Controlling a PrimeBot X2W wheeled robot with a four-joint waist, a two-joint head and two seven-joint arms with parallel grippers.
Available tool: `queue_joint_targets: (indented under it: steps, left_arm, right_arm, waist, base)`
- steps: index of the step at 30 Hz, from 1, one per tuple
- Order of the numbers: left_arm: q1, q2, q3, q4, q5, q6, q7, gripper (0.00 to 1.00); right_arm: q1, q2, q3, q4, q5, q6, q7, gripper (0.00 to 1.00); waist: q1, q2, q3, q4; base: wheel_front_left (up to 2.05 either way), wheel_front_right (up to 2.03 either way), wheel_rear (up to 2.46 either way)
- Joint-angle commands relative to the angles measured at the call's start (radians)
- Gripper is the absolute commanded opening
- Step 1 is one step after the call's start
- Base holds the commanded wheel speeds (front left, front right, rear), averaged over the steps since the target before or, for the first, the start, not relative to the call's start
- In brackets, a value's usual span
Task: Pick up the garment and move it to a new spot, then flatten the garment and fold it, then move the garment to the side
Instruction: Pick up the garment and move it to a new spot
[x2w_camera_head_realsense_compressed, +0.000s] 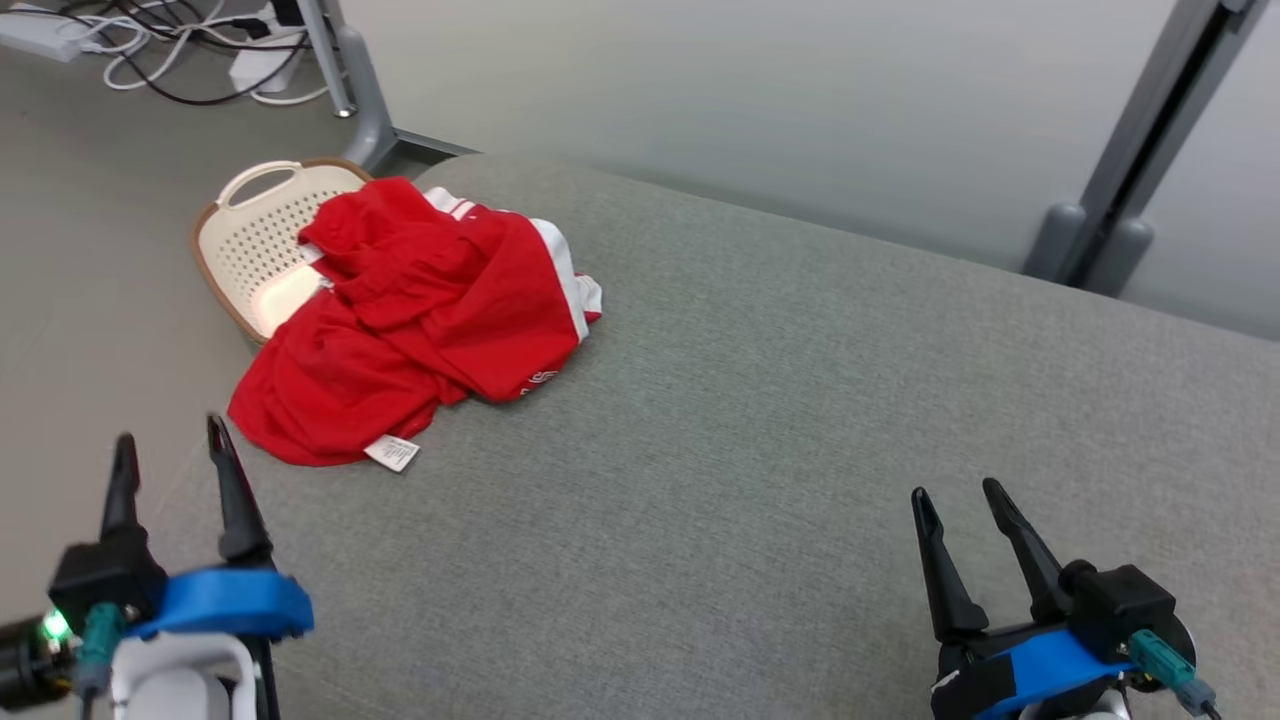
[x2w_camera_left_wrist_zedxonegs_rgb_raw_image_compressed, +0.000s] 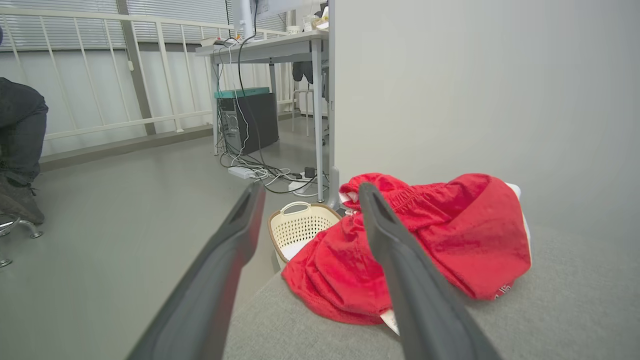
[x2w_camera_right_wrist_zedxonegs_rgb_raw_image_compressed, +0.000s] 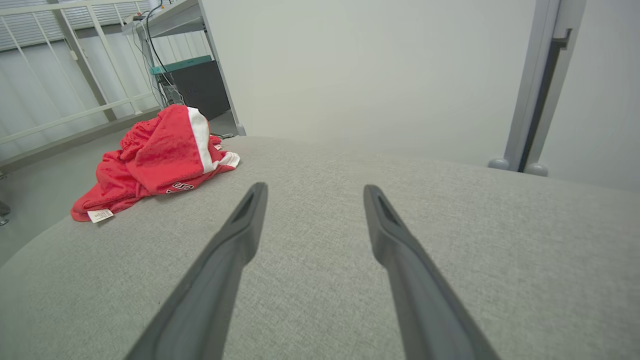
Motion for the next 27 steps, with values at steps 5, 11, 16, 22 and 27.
queue_joint_targets:
  steps: [5,11,16,22,27]
  left_arm:
    - [-0.146,0.033,0.034,0.022,-0.025,-0.026,-0.005,1.00]
    - [-0.315,0.096,0.079,0.061,-0.042,-0.058,-0.005,1.00]
    - [-0.435,0.149,0.089,0.135,-0.042,-0.091,-0.004,1.00]
    - [-0.552,0.192,0.082,0.281,-0.050,-0.128,-0.003,1.00]
    - [-0.638,0.217,0.052,0.431,-0.046,-0.156,0.022,1.00]
  right_arm:
    - [-0.043,-0.005,-0.005,-0.017,-0.046,0.000,-0.001,1.00]
    - [-0.097,-0.005,-0.011,-0.060,-0.088,0.000,0.001,1.00]
    - [-0.134,-0.005,-0.015,-0.100,-0.103,0.000,0.003,1.00]
    - [-0.169,-0.004,-0.017,-0.131,-0.106,0.000,0.005,1.00]
    - [-0.194,-0.005,-0.023,-0.145,-0.112,0.000,0.004,1.00]
  waist:
    - [0.0000,0.0000,0.078,-0.076]
    - [0.0000,0.0000,0.177,-0.165]
    - [0.0000,0.0000,0.251,-0.225]
    - [0.0000,0.0000,0.319,-0.277]
    - [0.0000,0.0000,0.360,-0.299]
  base:
    - [0.00,0.00,0.00]
    - [0.00,0.00,0.00]
    - [0.00,0.00,0.00]
    - [0.00,0.00,0.00]
    - [0.00,0.00,0.00]
